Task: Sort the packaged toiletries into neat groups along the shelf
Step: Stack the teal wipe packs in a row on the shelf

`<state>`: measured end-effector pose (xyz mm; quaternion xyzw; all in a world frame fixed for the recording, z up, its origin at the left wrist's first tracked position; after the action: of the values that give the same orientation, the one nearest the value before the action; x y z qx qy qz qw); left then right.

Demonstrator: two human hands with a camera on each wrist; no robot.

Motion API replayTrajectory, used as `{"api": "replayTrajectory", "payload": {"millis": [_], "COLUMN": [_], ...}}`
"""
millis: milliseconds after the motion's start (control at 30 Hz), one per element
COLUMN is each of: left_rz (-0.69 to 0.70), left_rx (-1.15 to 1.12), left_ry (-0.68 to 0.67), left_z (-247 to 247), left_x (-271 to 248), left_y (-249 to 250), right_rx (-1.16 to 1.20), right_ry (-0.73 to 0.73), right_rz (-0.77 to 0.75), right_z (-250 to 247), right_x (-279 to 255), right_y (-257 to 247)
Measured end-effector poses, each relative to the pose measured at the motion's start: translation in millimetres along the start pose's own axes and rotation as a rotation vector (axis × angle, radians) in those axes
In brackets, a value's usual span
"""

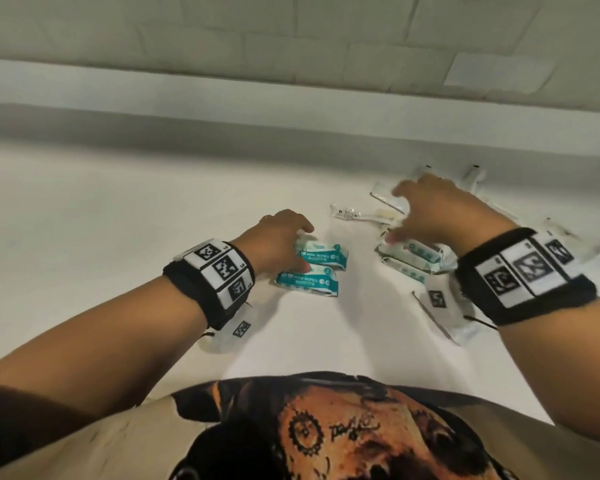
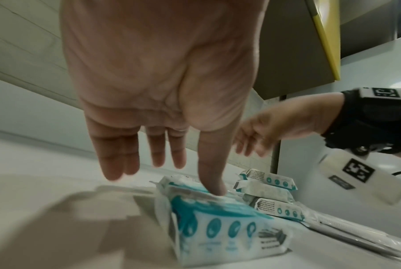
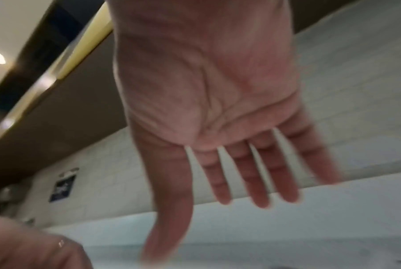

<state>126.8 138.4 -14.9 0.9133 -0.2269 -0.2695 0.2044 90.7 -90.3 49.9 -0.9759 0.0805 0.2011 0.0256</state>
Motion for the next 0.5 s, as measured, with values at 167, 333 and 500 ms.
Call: {"api": "replayTrajectory", "payload": {"millis": [167,333,500], "left_rz": [0.013,-0.018,-0.076], "left_rx": [0.127,0.132,0.068], "left_ry": [-0.116,-0.106,0.017], "left_z": [0,-8,-10], "left_x": [11,10,9], "left_y": [9,-1,-15], "right_rx": [-0.054,0.272,0.525], "right_ry": [-0.175,0.029,-0.189], "right_rz": [0.077,-0.055,-0.209], "right_z": [25,2,5], "right_x": [-2,-2,29], "right_y": [18,0,-52]}}
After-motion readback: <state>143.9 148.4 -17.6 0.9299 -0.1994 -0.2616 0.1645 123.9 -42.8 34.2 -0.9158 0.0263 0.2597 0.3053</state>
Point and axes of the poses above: each hand's wrist, its own x-axis towards the middle knuckle, its own z-axis out of the palm, y = z × x, the point moved 2 cm from there along x, towards the middle knuckle, and after that the axes turned 10 degrees about -y, right-handed, at the moved point
